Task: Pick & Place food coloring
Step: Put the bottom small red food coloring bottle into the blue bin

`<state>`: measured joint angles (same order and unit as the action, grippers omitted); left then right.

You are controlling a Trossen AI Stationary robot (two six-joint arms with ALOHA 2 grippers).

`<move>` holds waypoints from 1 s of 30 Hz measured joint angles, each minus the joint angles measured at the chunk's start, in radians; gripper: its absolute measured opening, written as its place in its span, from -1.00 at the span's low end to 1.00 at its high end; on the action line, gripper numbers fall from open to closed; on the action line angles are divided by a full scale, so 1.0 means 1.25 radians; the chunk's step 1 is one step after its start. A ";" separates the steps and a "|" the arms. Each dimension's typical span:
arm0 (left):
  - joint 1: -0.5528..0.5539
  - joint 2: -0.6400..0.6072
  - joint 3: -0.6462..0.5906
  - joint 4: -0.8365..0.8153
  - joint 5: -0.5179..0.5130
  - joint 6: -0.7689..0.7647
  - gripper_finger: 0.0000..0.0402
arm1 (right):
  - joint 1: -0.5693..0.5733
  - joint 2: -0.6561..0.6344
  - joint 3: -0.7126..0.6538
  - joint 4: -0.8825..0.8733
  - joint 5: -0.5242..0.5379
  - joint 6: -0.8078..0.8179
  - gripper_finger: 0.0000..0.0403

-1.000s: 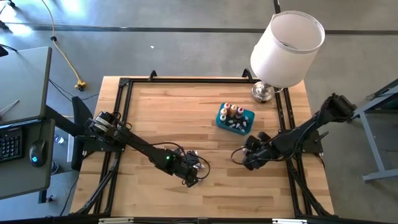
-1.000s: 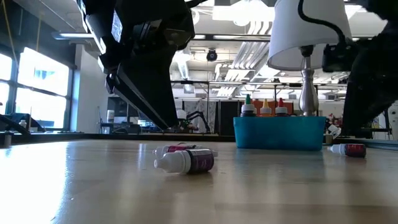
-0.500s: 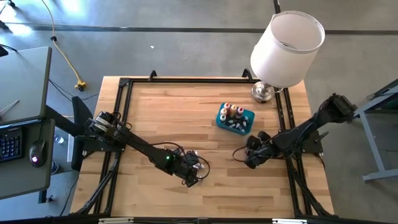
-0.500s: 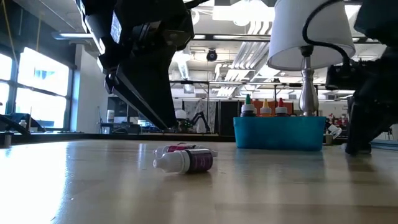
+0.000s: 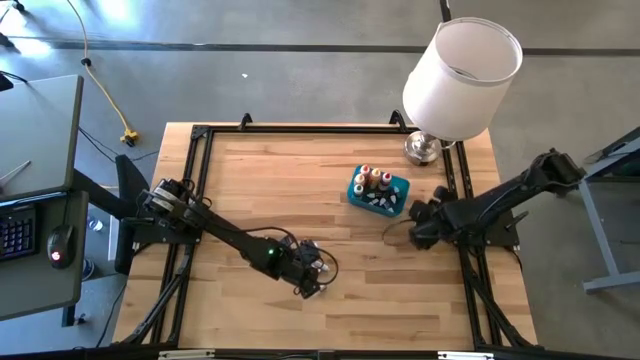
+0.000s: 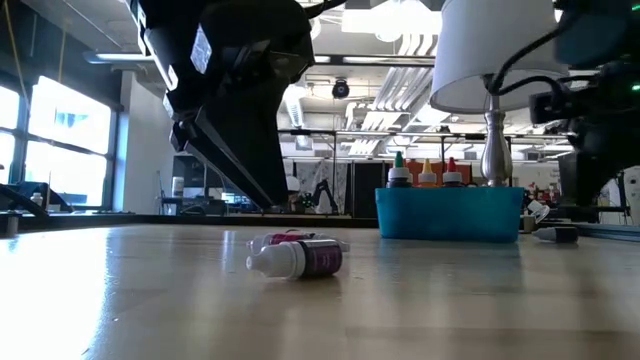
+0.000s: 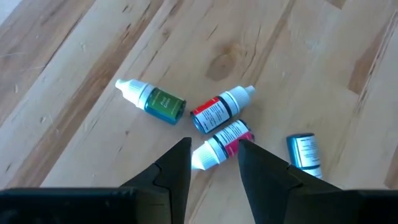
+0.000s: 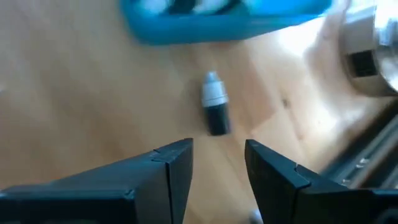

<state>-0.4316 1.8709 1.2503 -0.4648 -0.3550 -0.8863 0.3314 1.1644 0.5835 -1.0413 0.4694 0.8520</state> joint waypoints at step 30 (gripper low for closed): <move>-0.001 0.000 0.000 0.011 0.007 0.057 -0.36 | -0.471 -0.038 -0.035 0.193 -0.261 -0.362 -0.31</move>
<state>-0.4324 1.8709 1.2502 -0.4507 -0.3462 -0.8154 -0.2573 1.1175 0.5400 -0.8005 0.1436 0.4000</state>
